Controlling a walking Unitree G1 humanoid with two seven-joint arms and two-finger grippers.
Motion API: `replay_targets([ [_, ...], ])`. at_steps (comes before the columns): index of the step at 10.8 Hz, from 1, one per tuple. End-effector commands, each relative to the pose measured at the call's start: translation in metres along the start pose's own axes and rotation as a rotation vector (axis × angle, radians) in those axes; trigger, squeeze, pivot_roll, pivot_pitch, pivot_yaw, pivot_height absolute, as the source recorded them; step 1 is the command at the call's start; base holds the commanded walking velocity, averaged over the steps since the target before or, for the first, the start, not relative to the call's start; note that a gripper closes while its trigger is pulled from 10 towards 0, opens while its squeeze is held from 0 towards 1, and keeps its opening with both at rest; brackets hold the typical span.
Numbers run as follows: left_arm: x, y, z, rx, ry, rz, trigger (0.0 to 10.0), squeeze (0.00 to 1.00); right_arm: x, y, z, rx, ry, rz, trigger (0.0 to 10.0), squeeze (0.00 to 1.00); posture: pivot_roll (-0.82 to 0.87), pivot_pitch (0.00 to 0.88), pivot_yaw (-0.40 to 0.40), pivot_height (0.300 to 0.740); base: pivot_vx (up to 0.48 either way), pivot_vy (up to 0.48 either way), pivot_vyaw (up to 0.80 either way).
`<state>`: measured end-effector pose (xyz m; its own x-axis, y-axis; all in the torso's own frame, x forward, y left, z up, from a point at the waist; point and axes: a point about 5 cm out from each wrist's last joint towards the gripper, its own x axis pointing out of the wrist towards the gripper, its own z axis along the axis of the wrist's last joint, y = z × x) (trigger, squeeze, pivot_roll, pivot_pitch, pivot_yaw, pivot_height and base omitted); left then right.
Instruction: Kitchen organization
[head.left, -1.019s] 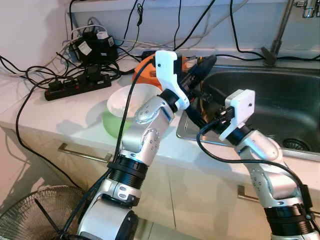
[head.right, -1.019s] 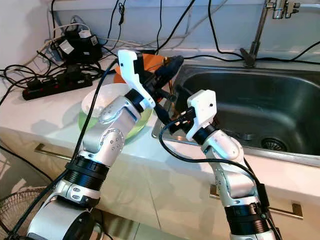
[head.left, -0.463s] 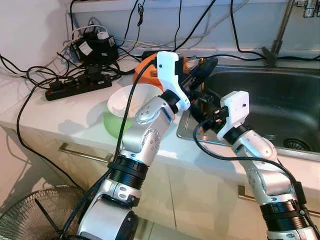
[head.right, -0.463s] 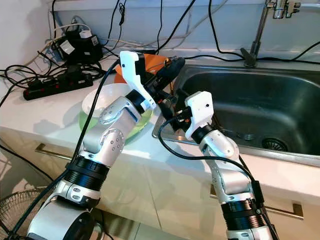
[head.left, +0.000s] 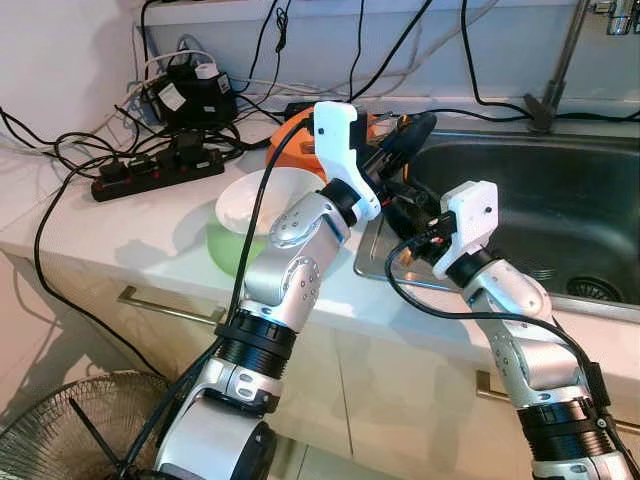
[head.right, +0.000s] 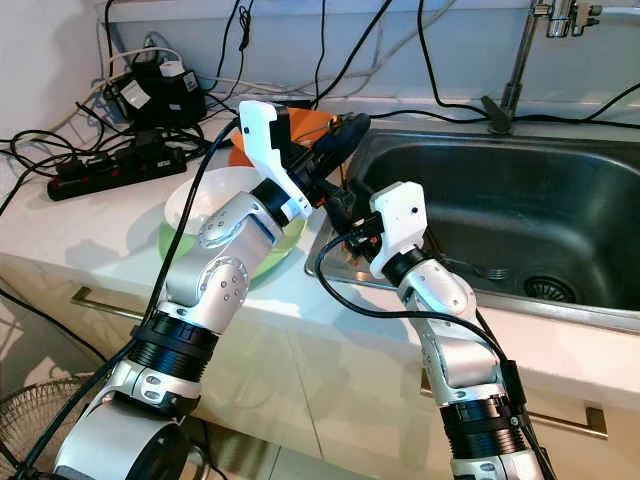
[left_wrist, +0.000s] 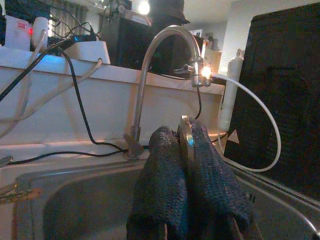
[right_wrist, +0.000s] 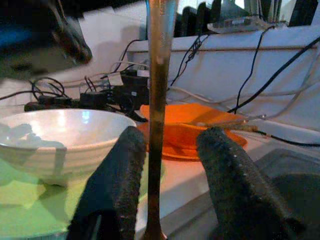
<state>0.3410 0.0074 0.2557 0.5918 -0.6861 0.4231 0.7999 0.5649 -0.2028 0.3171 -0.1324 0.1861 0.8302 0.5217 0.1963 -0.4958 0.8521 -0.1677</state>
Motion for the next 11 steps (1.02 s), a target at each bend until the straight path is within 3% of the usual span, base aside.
replay_targets([
  [1, 0.0049, -0.0114, -0.0002, -0.038, -0.032, -0.021, 10.0, 0.00, 0.0036, -0.0011, 0.0045, -0.017, -0.015, -0.006, 0.0, 0.00, 0.03, 0.000, 0.166, 0.740, 0.000, 0.000, 0.00],
  [10, 0.0048, -0.0117, 0.0005, -0.037, -0.040, -0.018, 10.0, 0.00, 0.0043, -0.0059, 0.0038, -0.029, -0.014, -0.044, 0.0, 0.00, 0.03, 0.000, 0.164, 0.740, 0.000, 0.000, 0.00],
  [11, 0.0047, -0.0112, 0.0000, -0.042, -0.041, -0.013, 10.0, 1.00, 0.0044, -0.0084, 0.0039, -0.031, -0.016, -0.061, 0.0, 0.00, 0.03, 0.000, 0.163, 0.740, 0.000, 0.000, 0.00],
])
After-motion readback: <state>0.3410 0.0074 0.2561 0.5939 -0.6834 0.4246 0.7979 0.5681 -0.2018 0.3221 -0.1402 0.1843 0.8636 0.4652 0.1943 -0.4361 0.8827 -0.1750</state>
